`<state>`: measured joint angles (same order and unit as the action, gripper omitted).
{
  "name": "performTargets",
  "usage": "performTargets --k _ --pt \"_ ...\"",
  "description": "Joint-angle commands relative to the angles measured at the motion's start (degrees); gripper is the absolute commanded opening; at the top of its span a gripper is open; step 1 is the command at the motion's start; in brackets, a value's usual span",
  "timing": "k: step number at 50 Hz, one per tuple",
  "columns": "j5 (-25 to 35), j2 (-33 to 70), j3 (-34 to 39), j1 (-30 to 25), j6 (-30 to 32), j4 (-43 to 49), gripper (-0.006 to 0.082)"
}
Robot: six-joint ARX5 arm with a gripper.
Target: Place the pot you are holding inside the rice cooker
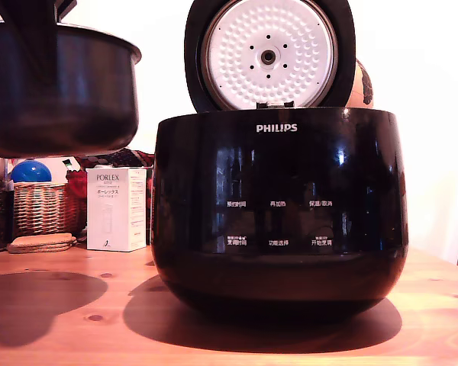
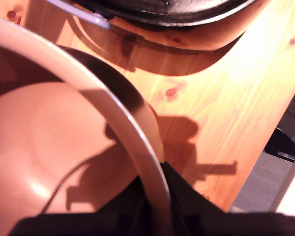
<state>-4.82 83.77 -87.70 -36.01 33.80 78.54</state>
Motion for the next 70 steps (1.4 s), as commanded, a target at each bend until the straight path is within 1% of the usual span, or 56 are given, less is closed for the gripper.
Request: performTargets --k 1,17,24,30,38,39,41,42,56,70 --pt "-1.7 -0.3 -1.3 -0.2 0.0 -0.8 -0.0024" --pt "-1.7 -0.3 -1.4 -0.2 0.0 -0.8 -0.0024" --pt "-1.0 -0.3 -2.3 -0.2 -0.9 -0.8 -0.0024" --pt "1.9 -0.3 -4.5 -1.1 -2.2 -0.8 -0.0024" --pt "5.5 -0.3 -7.8 -3.0 -2.3 -0.9 -0.0024" --pt "7.1 -0.3 -8.1 -3.1 -2.3 -0.9 -0.0024" --pt "7.6 -0.3 -8.7 -3.8 -2.3 -1.3 -0.0024" --pt "8.7 -0.3 -8.9 -4.1 -2.3 -1.6 -0.0024" --pt "14.3 -0.1 -9.7 -8.1 -2.3 -8.1 -0.0024" --pt "17.2 1.0 -9.7 -11.1 -2.3 -14.4 -0.0024"
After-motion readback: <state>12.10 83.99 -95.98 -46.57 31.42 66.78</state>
